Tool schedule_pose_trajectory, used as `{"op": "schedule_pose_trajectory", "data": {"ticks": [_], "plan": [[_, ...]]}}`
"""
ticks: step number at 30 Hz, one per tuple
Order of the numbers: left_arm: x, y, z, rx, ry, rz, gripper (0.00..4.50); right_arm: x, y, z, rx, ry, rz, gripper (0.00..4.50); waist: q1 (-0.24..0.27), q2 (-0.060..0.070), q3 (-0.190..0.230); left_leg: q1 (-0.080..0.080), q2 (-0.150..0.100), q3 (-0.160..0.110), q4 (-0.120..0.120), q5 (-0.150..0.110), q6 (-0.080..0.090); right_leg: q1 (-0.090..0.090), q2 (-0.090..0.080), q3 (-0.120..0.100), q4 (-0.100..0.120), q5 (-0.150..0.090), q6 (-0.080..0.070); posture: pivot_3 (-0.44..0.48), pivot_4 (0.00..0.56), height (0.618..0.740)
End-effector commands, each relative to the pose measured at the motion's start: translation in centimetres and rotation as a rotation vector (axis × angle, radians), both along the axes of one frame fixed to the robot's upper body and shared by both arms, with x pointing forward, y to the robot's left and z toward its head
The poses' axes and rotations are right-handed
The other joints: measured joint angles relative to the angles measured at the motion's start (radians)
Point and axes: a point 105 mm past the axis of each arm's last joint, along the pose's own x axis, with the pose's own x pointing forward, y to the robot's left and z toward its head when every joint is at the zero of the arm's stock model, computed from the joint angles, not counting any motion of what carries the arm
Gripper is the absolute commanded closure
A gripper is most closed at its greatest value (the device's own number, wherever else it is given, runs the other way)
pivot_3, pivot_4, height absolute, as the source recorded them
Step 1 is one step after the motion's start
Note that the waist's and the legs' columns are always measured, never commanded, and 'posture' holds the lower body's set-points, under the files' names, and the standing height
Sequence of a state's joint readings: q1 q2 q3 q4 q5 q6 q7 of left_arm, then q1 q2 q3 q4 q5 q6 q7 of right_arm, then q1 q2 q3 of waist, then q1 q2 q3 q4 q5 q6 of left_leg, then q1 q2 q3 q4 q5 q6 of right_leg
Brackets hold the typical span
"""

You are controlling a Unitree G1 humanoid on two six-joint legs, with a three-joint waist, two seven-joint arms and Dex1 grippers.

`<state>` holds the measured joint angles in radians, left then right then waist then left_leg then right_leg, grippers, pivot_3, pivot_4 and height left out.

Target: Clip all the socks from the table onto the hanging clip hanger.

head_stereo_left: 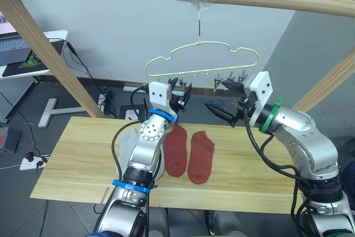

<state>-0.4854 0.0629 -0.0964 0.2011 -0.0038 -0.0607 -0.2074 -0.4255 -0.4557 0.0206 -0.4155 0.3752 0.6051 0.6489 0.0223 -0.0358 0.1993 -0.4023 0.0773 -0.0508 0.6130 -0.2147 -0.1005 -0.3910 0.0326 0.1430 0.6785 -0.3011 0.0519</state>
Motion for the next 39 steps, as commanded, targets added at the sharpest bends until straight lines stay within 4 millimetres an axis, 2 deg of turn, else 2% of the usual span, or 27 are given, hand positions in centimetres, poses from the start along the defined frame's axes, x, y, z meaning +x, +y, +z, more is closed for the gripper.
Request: {"op": "schedule_pose_trajectory", "data": {"ticks": [1, 3, 6, 10, 13, 14, 21, 25, 27, 29, 35, 37, 39], "plan": [[-0.2, -0.2, 1.9, -0.013, -0.077, -0.003, 1.99, -0.4, -0.1, 1.3, 0.004, -0.057, 0.008, 0.0, 0.0, 0.0, 0.0, 0.0, 0.0, 0.0, 0.0, 0.0, 0.0, 0.0, 0.0, 0.0, 0.0, 0.0, 0.0, 0.074, 0.148, 0.74], [-0.2, -0.3, 1.9, -0.015, -0.076, -0.008, 1.99, -0.4, -0.1, 1.3, 0.003, -0.057, 0.007, 0.0, 0.0, 0.0, 0.0, 0.0, 0.0, 0.0, 0.0, 0.0, 0.0, 0.0, 0.0, 0.0, 0.0, 0.0, 0.0, 0.074, 0.148, 0.74], [-0.3, -0.5, 2.0, -0.029, -0.081, -0.026, 2.53, -0.4, -0.1, 1.3, 0.004, -0.056, 0.007, 0.0, 0.0, 0.0, 0.0, 0.0, 0.0, 0.0, 0.0, 0.0, 0.0, 0.0, 0.0, 0.0, 0.0, 0.0, 0.0, 0.068, 0.145, 0.74], [-0.3, -0.6, 2.1, -0.035, -0.082, -0.028, 3.76, -0.4, 0.0, 1.3, 0.006, -0.054, 0.008, 0.0, 0.0, 0.0, 0.0, 0.0, 0.0, 0.0, 0.001, 0.0, 0.0, 0.0, 0.0, 0.0, 0.001, 0.0, 0.0, 0.069, 0.146, 0.74], [-0.2, -0.6, 2.2, -0.041, -0.08, -0.029, 4.36, -0.3, 0.0, 1.3, 0.007, -0.055, 0.007, 0.0, 0.0, 0.0, 0.0, 0.0, 0.0, 0.0, 0.001, 0.0, 0.0, 0.0, 0.0, 0.0, 0.001, 0.0, 0.0, 0.07, 0.147, 0.74], [-0.2, -0.5, 2.1, -0.042, -0.078, -0.029, 4.49, -0.3, 0.0, 1.3, 0.007, -0.055, 0.007, 0.0, 0.0, 0.0, 0.0, 0.0, 0.0, 0.0, 0.001, 0.0, 0.0, 0.0, 0.0, 0.0, 0.001, 0.0, 0.0, 0.07, 0.147, 0.74], [-0.1, -0.5, 1.8, -0.045, -0.057, -0.033, 4.49, -0.2, 0.1, 0.7, 0.003, -0.04, 0.002, 0.0, 0.0, 0.0, 0.0, 0.0, 0.0, 0.0, 0.001, 0.0, 0.0, 0.001, 0.0, 0.0, 0.001, 0.0, 0.0, 0.072, 0.148, 0.74], [-0.1, -0.2, 1.7, -0.054, -0.046, -0.036, 4.49, -0.1, 0.7, -3.1, -0.073, 0.067, -0.031, 0.0, 0.0, 0.0, -0.001, 0.001, 0.0, -0.001, 0.001, 0.0, 0.0, 0.001, 0.0, -0.001, 0.001, 0.0, 0.0, 0.073, 0.15, 0.74], [-0.1, 0.3, 1.6, -0.055, -0.037, -0.032, 4.49, 0.4, 1.2, -5.2, -0.022, 0.146, -0.083, 0.0, 0.0, -0.001, -0.001, 0.001, 0.0, -0.001, 0.001, 0.0, 0.0, 0.001, 0.0, -0.001, 0.001, 0.0, 0.0, 0.077, 0.15, 0.74], [0.0, 0.8, 1.4, -0.055, -0.027, -0.027, 4.49, 0.7, 2.2, -8.2, -0.005, 0.248, -0.11, 0.0, -0.002, 0.0, -0.002, 0.001, 0.0, -0.001, 0.001, 0.0, 0.0, 0.001, 0.0, -0.001, 0.002, 0.0, 0.0, 0.08, 0.151, 0.74], [0.0, 1.0, 1.1, -0.042, -0.01, -0.034, 4.49, 1.7, 3.2, -15.8, -0.152, 0.397, -0.195, 0.0, 0.0, 0.0, -0.002, 0.001, 0.0, -0.001, 0.003, 0.0, 0.0, 0.002, 0.0, -0.001, 0.002, 0.0, 0.0, 0.114, 0.156, 0.74], [0.1, 0.9, 1.2, -0.043, -0.01, -0.032, 4.49, 1.8, 3.4, -17.1, -0.163, 0.433, -0.202, 0.0, 0.0, 0.0, -0.002, 0.002, 0.0, -0.001, 0.003, 0.0, 0.0, 0.002, 0.0, -0.001, 0.002, 0.0, 0.0, 0.114, 0.156, 0.74], [-0.1, 0.7, 1.1, -0.046, -0.008, -0.034, 4.49, 1.7, 3.5, -19.2, -0.236, 0.456, -0.201, 0.0, 0.0, 0.0, -0.002, 0.002, 0.0, -0.001, 0.003, 0.0, 0.0, 0.002, 0.0, -0.001, 0.003, 0.0, 0.0, 0.121, 0.155, 0.74]]}}
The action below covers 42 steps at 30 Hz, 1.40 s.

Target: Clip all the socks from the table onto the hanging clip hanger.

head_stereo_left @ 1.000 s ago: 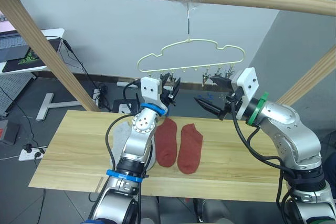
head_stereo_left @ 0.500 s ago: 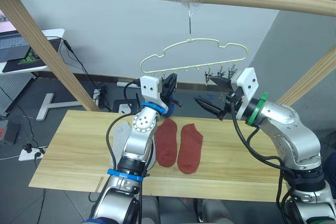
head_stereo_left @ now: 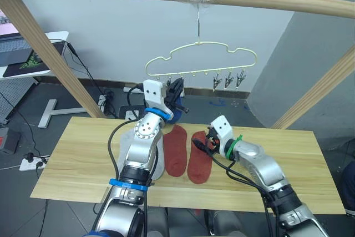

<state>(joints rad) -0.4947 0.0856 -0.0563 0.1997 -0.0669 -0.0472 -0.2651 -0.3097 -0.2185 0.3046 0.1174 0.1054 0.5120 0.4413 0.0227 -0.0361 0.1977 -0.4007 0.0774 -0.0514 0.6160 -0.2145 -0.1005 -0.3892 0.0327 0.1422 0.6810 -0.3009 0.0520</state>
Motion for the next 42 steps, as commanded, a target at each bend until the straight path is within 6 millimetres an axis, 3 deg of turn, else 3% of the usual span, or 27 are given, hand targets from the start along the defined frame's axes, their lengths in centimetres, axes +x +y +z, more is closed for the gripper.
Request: {"op": "schedule_pose_trajectory", "data": {"ticks": [1, 6, 9, 15, 20, 22, 26, 29, 31, 36, 42], "plan": [[-0.4, -0.4, 0.7, -0.01, -0.02, -0.007, 4.49, 0.3, 0.4, -1.6, -0.075, -0.013, 0.028, 0.0, 0.0, 0.0, 0.0, 0.0, 0.0, 0.0, 0.0, 0.0, 0.0, 0.0, 0.0, 0.0, 0.0, 0.0, 0.0, 0.121, 0.155, 0.74], [-0.6, -0.5, 0.4, -0.008, -0.009, -0.005, 4.49, 0.2, -0.3, -4.3, -0.095, 0.075, -0.025, 0.0, 0.0, 0.0, -0.001, 0.001, 0.0, 0.0, 0.0, 0.0, 0.0, 0.0, 0.0, 0.0, 0.0, 0.0, 0.0, 0.13, 0.157, 0.74], [-0.5, -0.4, 0.4, -0.01, -0.008, 0.001, 4.5, 0.0, -1.2, -5.4, -0.155, 0.081, -0.021, 0.59, 0.0, 0.0, -0.001, 0.001, 0.0, 0.0, 0.0, 0.0, 0.0, 0.001, 0.0, 0.0, 0.0, 0.0, 0.0, 0.134, 0.157, 0.74], [-0.3, -0.1, 0.3, 0.0, -0.002, 0.009, 4.5, -1.4, -2.2, -6.3, -0.339, -0.025, 0.163, 2.67, 0.0, 0.001, -0.003, 0.001, 0.0, 0.0, 0.002, 0.0, 0.0, 0.002, 0.0, 0.0, 0.0, 0.0, 0.001, 0.129, 0.156, 0.74], [-0.3, -0.2, 0.3, 0.001, 0.001, 0.007, 4.5, -1.7, -3.2, -6.1, -0.356, -0.054, 0.178, 4.43, 0.001, 0.002, -0.004, 0.001, 0.0, 0.0, 0.004, 0.0, 0.0, 0.002, 0.0, 0.0, 0.0, 0.0, 0.001, 0.127, 0.153, 0.74], [-0.3, -0.2, 0.3, -0.016, 0.014, -0.001, 4.5, -1.5, -3.4, -5.2, -0.321, -0.084, 0.169, 4.47, 0.001, 0.002, -0.004, 0.001, 0.0, 0.0, 0.006, 0.0, 0.0, 0.003, 0.0, 0.0, 0.0, 0.001, 0.001, 0.127, 0.153, 0.74], [0.0, -0.3, -0.2, -0.223, 0.149, -0.053, 4.5, -1.1, -3.4, -2.0, -0.268, -0.209, 0.181, 4.47, 0.001, 0.002, -0.004, 0.0, -0.001, 0.0, 0.009, 0.0, 0.0, 0.004, 0.0, 0.001, 0.0, 0.001, 0.003, 0.126, 0.154, 0.74], [-0.2, -0.6, -1.1, -0.248, 0.232, -0.108, 4.5, -1.7, -3.0, 1.5, -0.256, -0.336, 0.256, 4.47, -0.001, 0.002, -0.004, 0.0, -0.001, 0.0, 0.01, 0.0, 0.0, 0.004, 0.0, 0.001, 0.0, -0.001, 0.007, 0.124, 0.157, 0.74], [-0.3, -0.8, -1.4, -0.413, 0.353, -0.166, 4.5, -2.4, -2.6, 4.0, -0.241, -0.407, 0.287, 4.47, -0.006, 0.002, -0.004, 0.0, 0.0, 0.0, 0.01, 0.0, 0.0, 0.004, 0.001, 0.002, 0.001, -0.001, 0.007, 0.118, 0.157, 0.74], [-0.8, -1.3, -1.2, -0.592, 0.504, -0.278, 4.5, -2.5, -2.0, 6.8, -0.22, -0.474, 0.275, 4.47, -0.009, 0.002, -0.005, 0.0, 0.0, -0.001, 0.01, 0.0, 0.0, 0.004, 0.001, 0.001, 0.001, -0.001, 0.008, 0.102, 0.153, 0.74], [-1.8, -2.4, -0.6, -0.579, 0.543, -0.398, 4.5, -1.2, -1.1, 9.5, -0.161, -0.522, 0.221, 4.47, -0.014, 0.002, -0.005, 0.0, 0.0, -0.001, 0.011, 0.0, 0.0, 0.005, 0.001, 0.001, 0.001, 0.0, 0.008, 0.097, 0.151, 0.74]]}}
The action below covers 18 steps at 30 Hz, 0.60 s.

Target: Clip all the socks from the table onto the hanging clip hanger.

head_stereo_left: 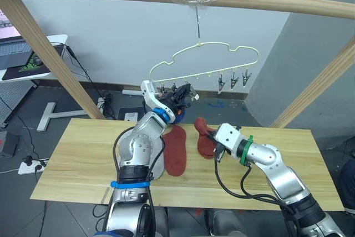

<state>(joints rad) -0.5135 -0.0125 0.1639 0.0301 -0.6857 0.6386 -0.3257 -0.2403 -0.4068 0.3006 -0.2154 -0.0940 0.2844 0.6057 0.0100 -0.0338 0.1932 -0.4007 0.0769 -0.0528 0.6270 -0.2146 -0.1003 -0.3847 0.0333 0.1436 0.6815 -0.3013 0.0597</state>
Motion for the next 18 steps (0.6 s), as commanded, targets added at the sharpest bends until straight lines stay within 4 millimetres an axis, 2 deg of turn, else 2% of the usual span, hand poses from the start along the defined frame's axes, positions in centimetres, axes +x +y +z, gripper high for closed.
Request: {"op": "schedule_pose_trajectory", "data": {"ticks": [1, 10, 18], "plan": [[-0.7, -0.9, -0.2, 0.014, 0.014, -0.063, 4.5, 0.8, 0.2, 2.4, 0.045, -0.071, -0.016, 4.47, -0.002, 0.0, 0.0, 0.0, 0.0, 0.0, 0.0, 0.0, 0.0, 0.0, 0.0, 0.0, 0.0, 0.0, 0.0, 0.097, 0.151, 0.74], [-0.9, -0.8, -0.4, 0.019, 0.022, -0.059, 4.5, 1.1, -0.3, 3.2, 0.036, -0.098, -0.019, 4.47, -0.001, 0.0, 0.0, -0.001, 0.0, 0.0, 0.0, 0.0, 0.0, 0.0, 0.0, 0.0, -0.001, 0.002, -0.004, 0.103, 0.154, 0.74], [-1.4, -1.1, -0.6, 0.012, 0.028, -0.081, 4.5, 1.3, 0.0, 4.0, 0.045, -0.115, -0.008, 4.47, -0.002, 0.0, 0.0, -0.001, 0.0, 0.0, 0.0, 0.0, 0.0, 0.0, 0.0, 0.0, -0.001, 0.002, -0.003, 0.104, 0.155, 0.74]]}}
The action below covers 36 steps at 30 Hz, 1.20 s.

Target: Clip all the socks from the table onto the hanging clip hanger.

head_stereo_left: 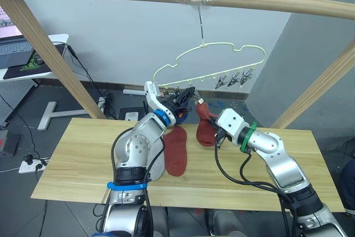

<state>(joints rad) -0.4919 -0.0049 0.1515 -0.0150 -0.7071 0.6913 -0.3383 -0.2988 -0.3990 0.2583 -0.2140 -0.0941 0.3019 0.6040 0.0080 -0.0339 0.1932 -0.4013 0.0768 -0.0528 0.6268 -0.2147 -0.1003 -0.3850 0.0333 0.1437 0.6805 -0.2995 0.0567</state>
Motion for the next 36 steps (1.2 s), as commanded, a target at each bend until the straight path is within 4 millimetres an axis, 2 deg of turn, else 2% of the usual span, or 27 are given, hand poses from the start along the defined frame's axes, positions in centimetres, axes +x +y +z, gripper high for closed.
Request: {"op": "schedule_pose_trajectory", "data": {"ticks": [1, 10, 13, 20, 24, 25, 29, 30, 34, 36], "plan": [[-0.5, -0.7, -0.4, 0.002, 0.019, -0.031, 4.5, 0.0, 0.6, 1.9, 0.027, -0.059, 0.025, 4.47, 0.0, 0.0, 0.0, 0.0, 0.0, 0.0, 0.0, 0.0, 0.0, 0.0, 0.0, 0.0, 0.0, 0.0, 0.0, 0.104, 0.154, 0.74], [-0.9, -0.9, -0.3, 0.016, -0.001, -0.046, 4.5, 0.5, 0.5, 2.1, 0.036, -0.057, 0.021, 4.47, 0.0, 0.0, 0.0, 0.0, 0.0, 0.0, 0.0, 0.0, 0.0, 0.0, 0.0, 0.0, 0.0, -0.001, 0.002, 0.106, 0.15, 0.74], [-1.1, -0.8, -0.1, 0.009, -0.009, -0.055, 3.65, 0.5, 0.5, 2.1, 0.037, -0.055, 0.023, 4.5, 0.0, 0.0, 0.0, 0.0, 0.0, 0.0, 0.0, 0.0, 0.0, 0.0, 0.0, 0.0, 0.0, -0.001, 0.002, 0.11, 0.146, 0.74], [-1.3, -0.4, 0.3, -0.008, -0.011, -0.055, 1.37, 0.4, 0.6, 1.8, 0.051, -0.04, 0.022, 4.5, 0.0, 0.0, 0.0, 0.0, 0.0, 0.0, 0.0, 0.0, 0.0, 0.0, 0.0, 0.0, 0.0, -0.001, 0.002, 0.115, 0.145, 0.74], [-2.4, 0.9, 0.5, -0.005, -0.01, -0.072, 0.12, 0.3, 0.3, 1.1, 0.092, 0.009, 0.005, 3.45, -0.003, 0.0, 0.0, 0.0, 0.0, 0.0, -0.001, 0.0, 0.0, -0.001, 0.0, 0.0, 0.0, -0.001, 0.002, 0.118, 0.144, 0.74], [-2.6, 1.1, 0.5, 0.0, -0.009, -0.077, 0.0, 0.2, 0.2, 1.0, 0.097, 0.015, 0.001, 3.11, -0.004, 0.0, 0.0, 0.0, 0.0, 0.0, -0.001, 0.0, 0.0, -0.001, 0.0, 0.0, 0.0, -0.001, 0.002, 0.118, 0.144, 0.74], [-3.6, 3.1, 0.8, 0.053, -0.017, -0.077, 0.0, -1.1, -0.6, -0.5, 0.134, 0.094, -0.044, 1.77, -0.004, 0.0, 0.0, -0.002, 0.0, 0.0, -0.001, 0.0, 0.0, -0.003, 0.0, 0.0, 0.0, -0.001, 0.002, 0.128, 0.146, 0.74], [-3.8, 3.2, 0.8, 0.061, -0.017, -0.078, 0.0, -1.3, -0.7, -0.6, 0.137, 0.102, -0.049, 1.31, -0.004, 0.0, 0.0, -0.002, 0.0, 0.0, -0.001, 0.0, 0.0, -0.003, 0.0, 0.0, 0.0, -0.001, 0.001, 0.128, 0.146, 0.74], [-5.5, 2.5, 0.8, 0.124, -0.044, -0.144, 0.0, -1.1, -1.5, -0.1, 0.236, 0.113, -0.171, 0.07, -0.004, 0.0, 0.0, -0.003, 0.0, 0.0, -0.001, 0.0, 0.0, -0.003, 0.0, 0.0, 0.0, -0.002, 0.003, 0.136, 0.15, 0.74], [-6.8, 2.4, 0.8, 0.208, -0.097, -0.176, 0.0, -0.9, -2.0, 1.1, 0.338, 0.109, -0.268, 0.03, -0.004, 0.0, 0.0, -0.002, 0.0, 0.0, -0.001, 0.0, 0.0, -0.003, 0.0, 0.0, 0.0, -0.002, 0.003, 0.136, 0.15, 0.74]]}}
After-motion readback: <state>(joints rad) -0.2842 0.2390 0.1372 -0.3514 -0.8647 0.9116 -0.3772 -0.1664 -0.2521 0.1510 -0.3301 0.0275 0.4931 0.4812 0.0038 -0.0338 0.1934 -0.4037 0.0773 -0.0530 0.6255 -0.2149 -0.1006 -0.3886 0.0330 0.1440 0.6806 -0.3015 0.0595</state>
